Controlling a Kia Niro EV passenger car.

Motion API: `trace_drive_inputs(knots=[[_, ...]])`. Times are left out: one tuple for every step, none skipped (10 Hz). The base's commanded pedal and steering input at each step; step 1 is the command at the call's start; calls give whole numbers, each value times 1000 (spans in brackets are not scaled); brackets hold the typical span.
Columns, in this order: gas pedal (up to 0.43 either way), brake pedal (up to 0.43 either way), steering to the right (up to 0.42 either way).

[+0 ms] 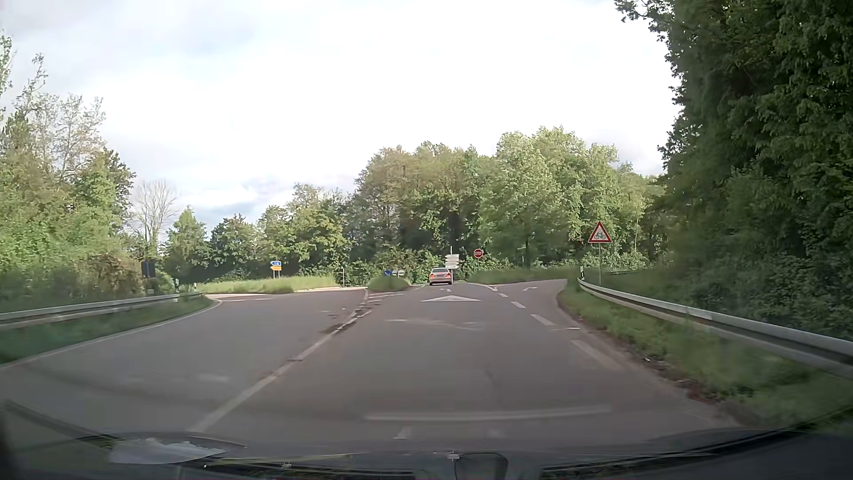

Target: Follow the waypoints while adhering to traffic rules and regulations

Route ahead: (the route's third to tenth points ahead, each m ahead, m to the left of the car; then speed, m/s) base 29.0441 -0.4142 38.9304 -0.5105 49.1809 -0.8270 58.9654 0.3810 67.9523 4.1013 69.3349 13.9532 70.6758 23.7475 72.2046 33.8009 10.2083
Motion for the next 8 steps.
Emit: trace_drive_inputs(knots=[[28, 0, 15], [28, 0, 14], [28, 0, 13], [28, 0, 11], [28, 0, 11], [28, 0, 11], [20, 0, 10], [20, 0, 8]])
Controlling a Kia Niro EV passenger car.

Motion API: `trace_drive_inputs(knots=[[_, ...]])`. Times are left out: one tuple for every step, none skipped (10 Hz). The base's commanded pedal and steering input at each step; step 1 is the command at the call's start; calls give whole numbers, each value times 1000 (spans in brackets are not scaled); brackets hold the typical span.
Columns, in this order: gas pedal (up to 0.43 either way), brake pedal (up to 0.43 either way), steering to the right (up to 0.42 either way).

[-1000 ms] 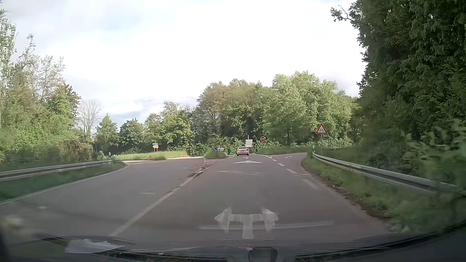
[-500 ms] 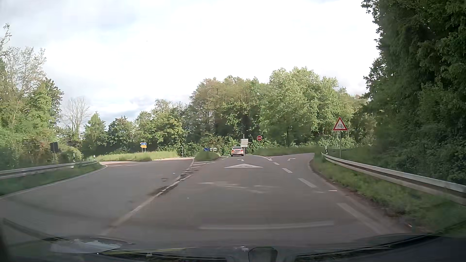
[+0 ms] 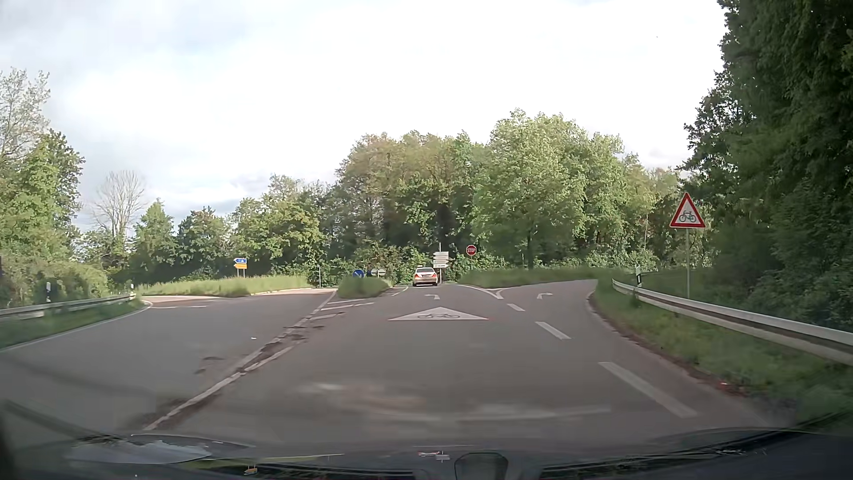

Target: Follow the waypoints while adhering to traffic rules and regulations

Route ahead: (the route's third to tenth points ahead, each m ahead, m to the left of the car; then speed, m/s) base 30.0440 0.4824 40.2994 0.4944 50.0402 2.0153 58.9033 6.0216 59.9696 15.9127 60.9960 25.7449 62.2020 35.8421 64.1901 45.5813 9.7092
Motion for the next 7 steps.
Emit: trace_drive_inputs(knots=[[20, 0, 6], [20, 0, 6], [20, 0, 5], [20, 0, 5], [20, 0, 4], [20, 0, 4], [20, 0, 4]])
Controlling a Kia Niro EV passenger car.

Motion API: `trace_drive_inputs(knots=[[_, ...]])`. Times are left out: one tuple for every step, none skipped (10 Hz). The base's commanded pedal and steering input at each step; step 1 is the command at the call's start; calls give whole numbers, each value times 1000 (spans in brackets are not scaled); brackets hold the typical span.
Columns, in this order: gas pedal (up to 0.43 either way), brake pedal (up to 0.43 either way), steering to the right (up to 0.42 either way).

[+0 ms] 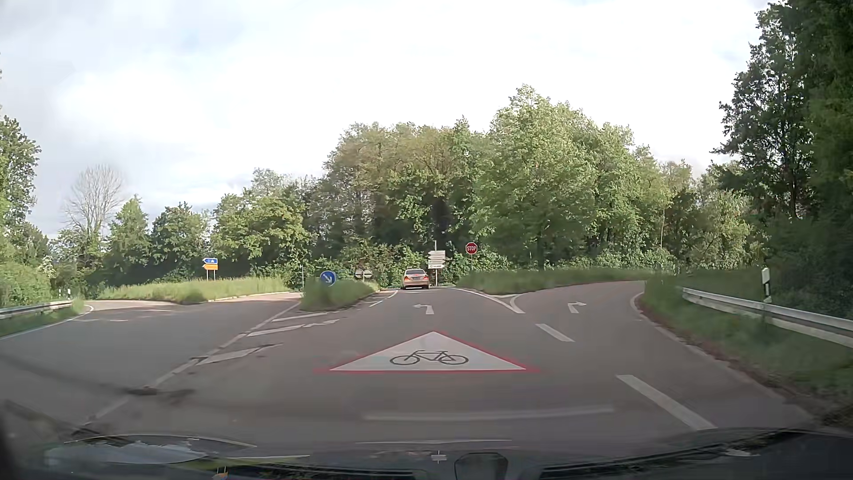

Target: Follow the waypoints while adhering to traffic rules and regulations

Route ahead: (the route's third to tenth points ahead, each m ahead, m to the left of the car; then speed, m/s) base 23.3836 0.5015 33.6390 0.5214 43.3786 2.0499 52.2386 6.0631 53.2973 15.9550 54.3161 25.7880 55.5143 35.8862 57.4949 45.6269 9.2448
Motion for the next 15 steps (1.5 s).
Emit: trace_drive_inputs(knots=[[20, 0, 4], [20, 0, 4], [20, 0, 4], [20, 0, 4], [20, 0, 3], [20, 0, 2], [20, 0, 2], [20, 0, 1], [20, 0, 0], [20, 0, -1], [20, 0, -1], [20, 0, -1], [8, 0, -1], [0, 0, -2], [0, 0, -3]])
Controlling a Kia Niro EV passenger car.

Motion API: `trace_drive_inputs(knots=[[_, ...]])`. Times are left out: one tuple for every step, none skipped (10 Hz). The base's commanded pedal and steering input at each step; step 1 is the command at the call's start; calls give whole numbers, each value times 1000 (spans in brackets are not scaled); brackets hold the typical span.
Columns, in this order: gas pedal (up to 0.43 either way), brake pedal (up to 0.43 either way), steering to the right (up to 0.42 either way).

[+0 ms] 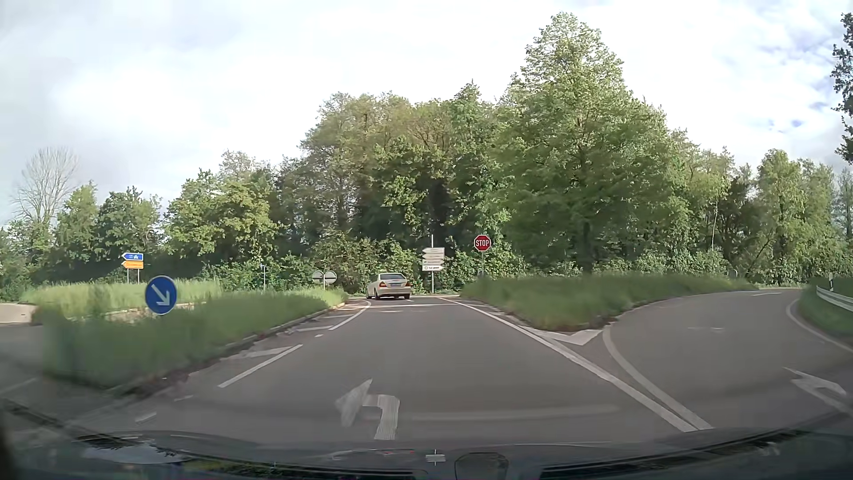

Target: Follow the waypoints while adhering to traffic rules and regulations

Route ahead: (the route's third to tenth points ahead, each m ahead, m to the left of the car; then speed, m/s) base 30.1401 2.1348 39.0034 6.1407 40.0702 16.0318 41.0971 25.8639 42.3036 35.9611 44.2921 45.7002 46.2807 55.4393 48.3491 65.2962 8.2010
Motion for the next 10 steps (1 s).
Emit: trace_drive_inputs(knots=[[0, 0, -4], [0, 0, -7], [0, 0, -9], [0, 0, -10], [0, 0, -11], [0, 6, -12], [0, 18, -13], [0, 43, -13], [0, 55, -15], [0, 73, -18]])
